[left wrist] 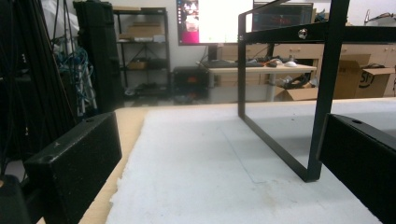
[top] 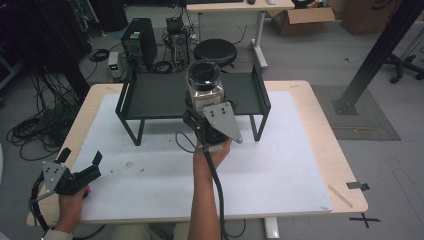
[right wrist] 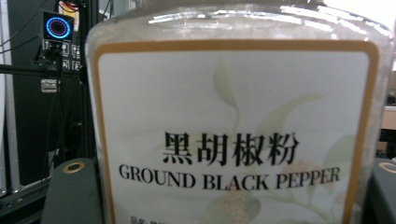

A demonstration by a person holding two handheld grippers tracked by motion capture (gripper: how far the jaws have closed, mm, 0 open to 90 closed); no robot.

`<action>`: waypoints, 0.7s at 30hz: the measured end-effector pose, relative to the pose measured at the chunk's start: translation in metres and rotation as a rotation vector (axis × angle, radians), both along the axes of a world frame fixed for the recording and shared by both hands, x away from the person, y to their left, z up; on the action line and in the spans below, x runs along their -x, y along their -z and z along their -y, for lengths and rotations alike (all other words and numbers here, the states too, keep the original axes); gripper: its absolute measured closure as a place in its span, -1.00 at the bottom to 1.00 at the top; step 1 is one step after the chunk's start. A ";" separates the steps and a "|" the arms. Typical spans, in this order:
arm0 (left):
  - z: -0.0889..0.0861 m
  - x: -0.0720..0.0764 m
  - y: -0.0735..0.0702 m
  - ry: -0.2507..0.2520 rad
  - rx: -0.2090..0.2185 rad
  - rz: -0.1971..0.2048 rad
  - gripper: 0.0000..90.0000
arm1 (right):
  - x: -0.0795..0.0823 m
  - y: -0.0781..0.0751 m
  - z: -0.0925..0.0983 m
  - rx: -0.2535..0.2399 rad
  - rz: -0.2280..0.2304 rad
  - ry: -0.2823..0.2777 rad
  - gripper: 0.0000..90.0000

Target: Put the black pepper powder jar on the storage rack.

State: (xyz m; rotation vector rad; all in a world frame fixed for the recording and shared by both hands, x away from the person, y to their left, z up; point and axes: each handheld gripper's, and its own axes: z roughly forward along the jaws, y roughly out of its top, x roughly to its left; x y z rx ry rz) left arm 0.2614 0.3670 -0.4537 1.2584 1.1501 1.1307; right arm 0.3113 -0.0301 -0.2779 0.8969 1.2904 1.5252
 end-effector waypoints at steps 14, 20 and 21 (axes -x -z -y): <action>0.000 0.000 0.000 0.000 0.000 -0.001 -0.99 | -0.038 -0.014 -0.029 -0.009 0.003 -0.060 -0.44; 0.000 0.000 0.000 0.000 0.000 -0.002 -0.99 | -0.052 -0.019 -0.037 0.003 -0.005 -0.075 -0.44; 0.000 0.000 0.000 0.000 0.000 -0.002 -0.99 | -0.058 -0.021 -0.040 0.007 -0.005 -0.080 -0.44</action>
